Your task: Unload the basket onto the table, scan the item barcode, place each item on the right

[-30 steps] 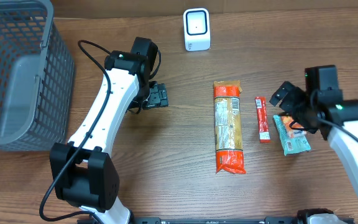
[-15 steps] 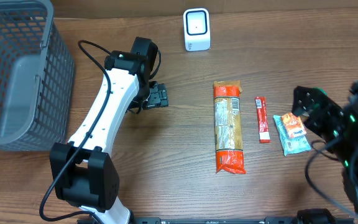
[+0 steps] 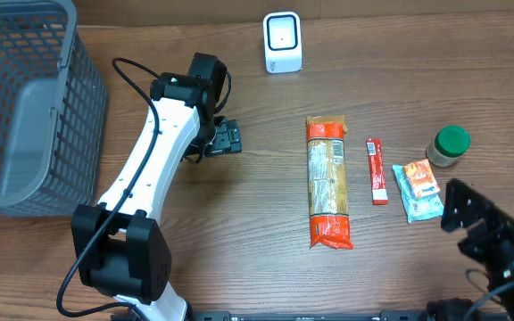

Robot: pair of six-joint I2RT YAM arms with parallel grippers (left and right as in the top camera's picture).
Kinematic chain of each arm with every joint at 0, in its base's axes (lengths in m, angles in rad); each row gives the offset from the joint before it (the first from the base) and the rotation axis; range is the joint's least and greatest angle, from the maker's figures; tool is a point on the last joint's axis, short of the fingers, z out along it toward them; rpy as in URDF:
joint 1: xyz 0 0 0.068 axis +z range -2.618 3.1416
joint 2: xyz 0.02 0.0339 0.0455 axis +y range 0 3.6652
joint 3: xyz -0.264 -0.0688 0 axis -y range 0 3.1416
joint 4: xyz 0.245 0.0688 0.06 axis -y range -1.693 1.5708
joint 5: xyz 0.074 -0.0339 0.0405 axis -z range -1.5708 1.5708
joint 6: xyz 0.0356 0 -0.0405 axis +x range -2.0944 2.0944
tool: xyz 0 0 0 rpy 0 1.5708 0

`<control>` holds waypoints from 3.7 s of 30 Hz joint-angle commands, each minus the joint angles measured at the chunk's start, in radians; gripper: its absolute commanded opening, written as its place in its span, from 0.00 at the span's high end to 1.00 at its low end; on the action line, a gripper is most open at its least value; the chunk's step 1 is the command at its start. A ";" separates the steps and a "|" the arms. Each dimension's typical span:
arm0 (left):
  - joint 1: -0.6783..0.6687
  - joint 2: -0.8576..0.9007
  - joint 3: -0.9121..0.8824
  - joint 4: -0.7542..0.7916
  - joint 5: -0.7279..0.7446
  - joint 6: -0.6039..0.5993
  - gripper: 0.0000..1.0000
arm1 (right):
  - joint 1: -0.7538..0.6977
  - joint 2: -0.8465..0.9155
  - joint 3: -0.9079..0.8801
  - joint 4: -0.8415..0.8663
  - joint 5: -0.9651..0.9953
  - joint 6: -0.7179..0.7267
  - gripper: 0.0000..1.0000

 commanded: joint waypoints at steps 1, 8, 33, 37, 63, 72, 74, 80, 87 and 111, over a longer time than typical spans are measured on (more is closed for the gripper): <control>0.004 -0.018 -0.003 0.001 0.005 0.011 0.01 | -0.001 -0.092 -0.074 0.000 0.022 -0.005 0.00; 0.004 -0.018 -0.003 0.000 0.005 0.011 0.01 | -0.002 -0.299 -0.256 0.127 0.022 -0.005 0.00; 0.004 -0.018 -0.003 0.000 0.005 0.011 0.00 | -0.002 -0.444 -0.872 1.480 0.013 -0.270 0.00; 0.004 -0.018 -0.003 0.000 0.005 0.011 0.00 | -0.002 -0.444 -0.953 1.564 0.012 -0.270 0.00; 0.004 -0.018 -0.003 0.000 0.005 0.011 0.00 | -0.001 -0.445 -0.999 1.019 -0.060 -0.743 0.00; 0.004 -0.018 -0.003 0.000 0.005 0.011 0.00 | -0.001 -0.445 -0.999 1.019 -0.058 -0.742 0.00; 0.004 -0.018 -0.003 0.000 0.005 0.011 0.00 | -0.001 -0.445 -0.999 1.019 -0.058 -0.741 0.00; 0.004 -0.018 -0.003 0.000 0.005 0.011 0.00 | -0.002 -0.445 -0.998 1.019 -0.058 -0.741 0.00; 0.004 -0.018 -0.003 0.000 0.005 0.011 0.00 | -0.001 -0.445 -0.998 1.019 -0.058 -0.741 0.00; 0.004 -0.021 -0.003 0.001 0.005 0.011 0.00 | -0.001 -0.445 -0.998 1.019 -0.058 -0.741 0.00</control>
